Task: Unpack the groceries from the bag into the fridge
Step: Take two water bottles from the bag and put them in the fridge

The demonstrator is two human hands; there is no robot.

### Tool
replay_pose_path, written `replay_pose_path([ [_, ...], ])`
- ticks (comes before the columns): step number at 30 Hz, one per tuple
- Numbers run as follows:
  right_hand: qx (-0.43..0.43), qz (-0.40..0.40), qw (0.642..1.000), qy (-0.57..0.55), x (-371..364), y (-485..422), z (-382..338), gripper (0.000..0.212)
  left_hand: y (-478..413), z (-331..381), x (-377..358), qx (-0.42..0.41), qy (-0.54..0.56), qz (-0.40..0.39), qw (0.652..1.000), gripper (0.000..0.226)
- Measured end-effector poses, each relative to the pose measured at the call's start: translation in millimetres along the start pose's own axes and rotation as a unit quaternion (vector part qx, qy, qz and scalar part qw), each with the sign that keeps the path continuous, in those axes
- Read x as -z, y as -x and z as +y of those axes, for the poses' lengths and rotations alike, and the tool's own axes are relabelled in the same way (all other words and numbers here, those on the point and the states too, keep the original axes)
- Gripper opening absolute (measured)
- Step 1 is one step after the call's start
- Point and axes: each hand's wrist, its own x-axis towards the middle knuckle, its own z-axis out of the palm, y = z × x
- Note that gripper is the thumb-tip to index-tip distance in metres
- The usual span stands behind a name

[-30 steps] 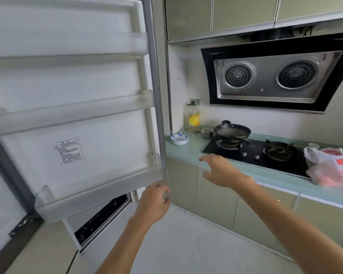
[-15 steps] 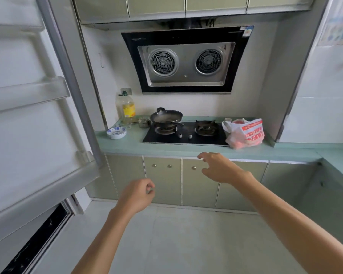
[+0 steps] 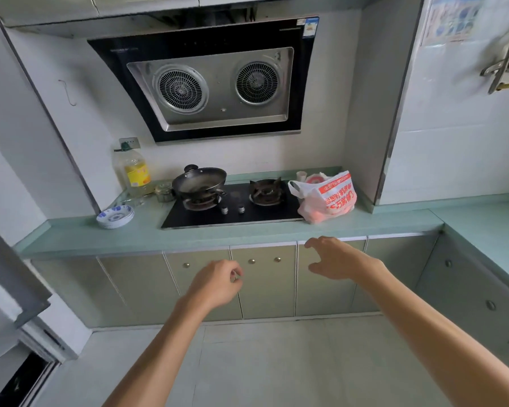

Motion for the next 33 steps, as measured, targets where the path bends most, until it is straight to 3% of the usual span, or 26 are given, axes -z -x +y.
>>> replay_pose_path([
  [8,-0.045,-0.004,0.999,0.003,33.2,-57.8,117.5,0.058,-128.6,105.6,-27.2,-0.045,-0.008,-0.044,0.998,0.026],
  [14,-0.078,-0.011,0.997,-0.001,47.3,-98.3,172.3,0.058,-204.9,142.6,-48.5,-0.069,-0.031,-0.063,0.995,0.028],
  [22,-0.124,-0.008,0.992,0.005,49.2,-180.7,210.1,0.058,-321.0,147.3,-72.9,-0.113,-0.042,-0.098,0.988,0.034],
  [33,-0.161,0.009,0.987,0.002,78.4,-335.4,210.2,0.054,-503.7,109.2,-48.0,-0.207,-0.014,-0.084,0.975,0.028],
])
